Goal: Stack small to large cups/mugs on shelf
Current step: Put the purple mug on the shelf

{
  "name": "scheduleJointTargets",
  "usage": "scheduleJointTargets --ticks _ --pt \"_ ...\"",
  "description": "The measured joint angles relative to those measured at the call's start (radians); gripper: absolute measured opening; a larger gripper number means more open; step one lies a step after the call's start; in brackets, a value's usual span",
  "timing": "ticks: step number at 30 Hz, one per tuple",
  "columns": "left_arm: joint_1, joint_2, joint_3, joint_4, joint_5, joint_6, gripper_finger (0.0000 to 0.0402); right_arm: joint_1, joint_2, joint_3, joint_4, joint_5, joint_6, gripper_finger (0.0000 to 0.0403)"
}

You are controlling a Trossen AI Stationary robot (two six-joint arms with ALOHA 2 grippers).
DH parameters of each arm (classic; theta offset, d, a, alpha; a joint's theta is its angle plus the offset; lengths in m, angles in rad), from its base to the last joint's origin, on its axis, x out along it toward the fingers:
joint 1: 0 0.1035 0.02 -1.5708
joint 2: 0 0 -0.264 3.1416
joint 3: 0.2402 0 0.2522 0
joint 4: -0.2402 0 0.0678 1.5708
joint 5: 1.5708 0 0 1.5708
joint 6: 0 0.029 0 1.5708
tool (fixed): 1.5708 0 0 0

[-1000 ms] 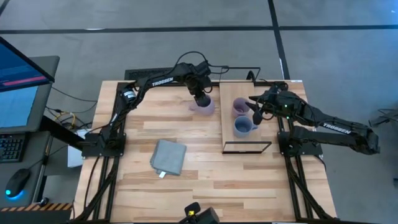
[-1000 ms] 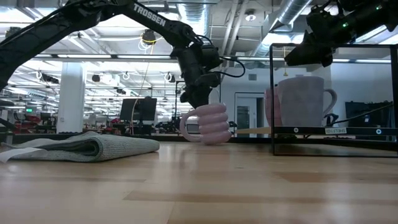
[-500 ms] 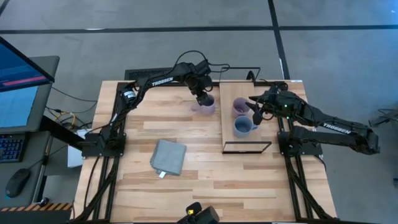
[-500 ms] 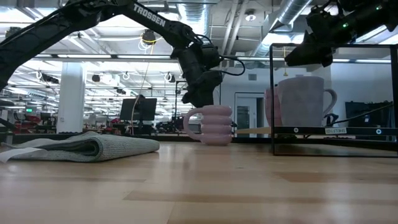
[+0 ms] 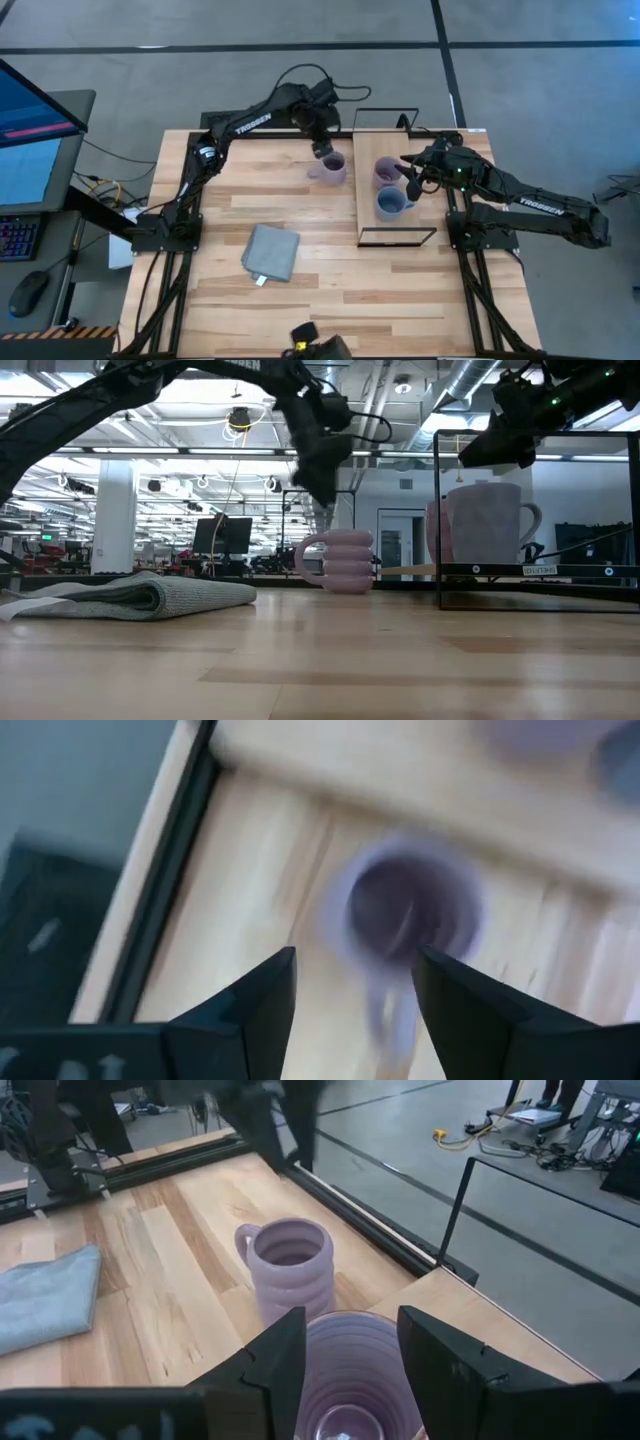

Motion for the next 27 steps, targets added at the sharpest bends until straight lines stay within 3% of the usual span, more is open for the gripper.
scheduleJointTargets --ticks 3,8,11,18,27 --pt "-0.006 -0.026 -0.014 -0.136 -0.112 -0.024 0.019 0.0 0.0 0.0 -0.007 0.0 -0.003 0.0183" --pt "-0.031 -0.033 -0.075 -0.271 -0.205 -0.117 0.019 0.0 0.0 0.0 -0.007 0.0 -0.019 0.0181" --pt "-0.043 -0.031 -0.135 -0.238 -0.238 -0.154 0.019 0.0 0.0 0.0 -0.009 0.0 -0.019 0.018" --pt "-0.062 -0.032 -0.279 -0.161 -0.182 -0.172 0.019 0.002 0.0 0.0 -0.012 0.0 -0.019 0.0183" --pt "-0.087 -0.032 -0.337 0.004 -0.213 -0.16 0.019 0.002 0.0 0.0 -0.019 -0.012 -0.019 0.0182"
